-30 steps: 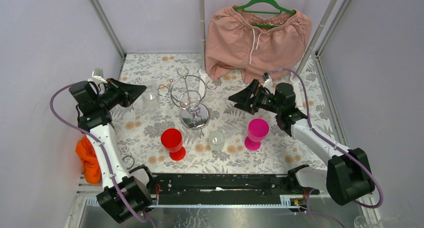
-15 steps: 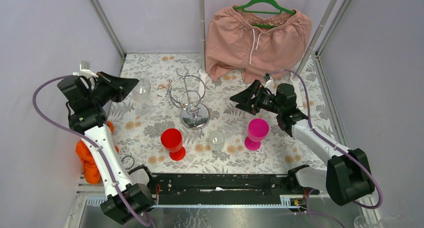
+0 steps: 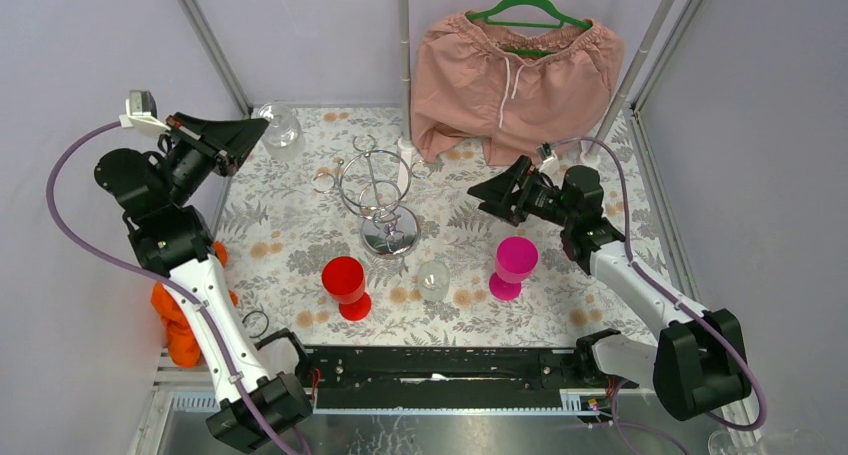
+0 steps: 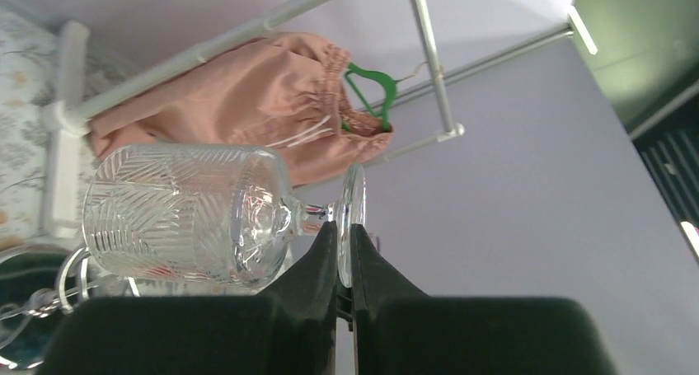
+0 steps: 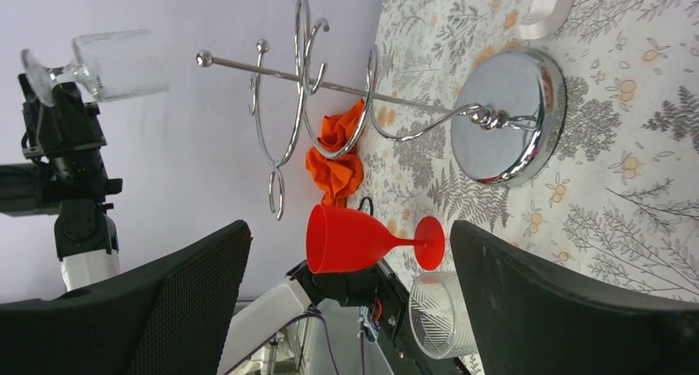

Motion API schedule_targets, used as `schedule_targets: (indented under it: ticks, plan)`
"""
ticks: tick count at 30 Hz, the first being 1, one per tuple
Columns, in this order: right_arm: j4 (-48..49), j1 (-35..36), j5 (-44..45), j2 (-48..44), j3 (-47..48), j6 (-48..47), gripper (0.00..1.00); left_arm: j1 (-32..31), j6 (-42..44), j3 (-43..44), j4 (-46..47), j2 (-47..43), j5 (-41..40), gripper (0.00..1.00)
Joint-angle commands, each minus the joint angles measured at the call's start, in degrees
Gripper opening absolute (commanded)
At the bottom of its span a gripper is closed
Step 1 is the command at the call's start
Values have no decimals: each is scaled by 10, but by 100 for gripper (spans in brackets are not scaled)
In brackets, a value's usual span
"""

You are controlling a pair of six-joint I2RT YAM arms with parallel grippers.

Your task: Take the wine glass off the wine glass rack

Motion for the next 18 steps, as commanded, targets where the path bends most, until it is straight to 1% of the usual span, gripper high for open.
schedule_targets:
  ticks: [1,3,5,9,11,12,15,18]
  plan:
    - [-12,-22,-18,-26,19,-10,100,-11,-148,-10,225,-8,16,0]
    - [-23,-30,-18,-33,31,-15,100,-34,-169,-6,255,-3,4,0]
    - [-42,-38,-17,-37,46,-23,100,-85,-161,7,247,7,-23,0]
    - [-59,-51,-21,-44,69,-26,100,-231,-77,59,170,45,-110,0]
    - [-70,-60,-24,-48,80,-30,100,-302,-43,82,157,74,-152,0]
    - [-77,-65,-25,-52,86,-34,100,-326,-39,86,158,88,-161,0]
    - [-100,-86,-25,-65,98,-43,100,-392,-33,95,199,131,-185,0]
    - [-104,-117,-33,-79,101,-41,100,-439,-62,91,283,180,-188,0]
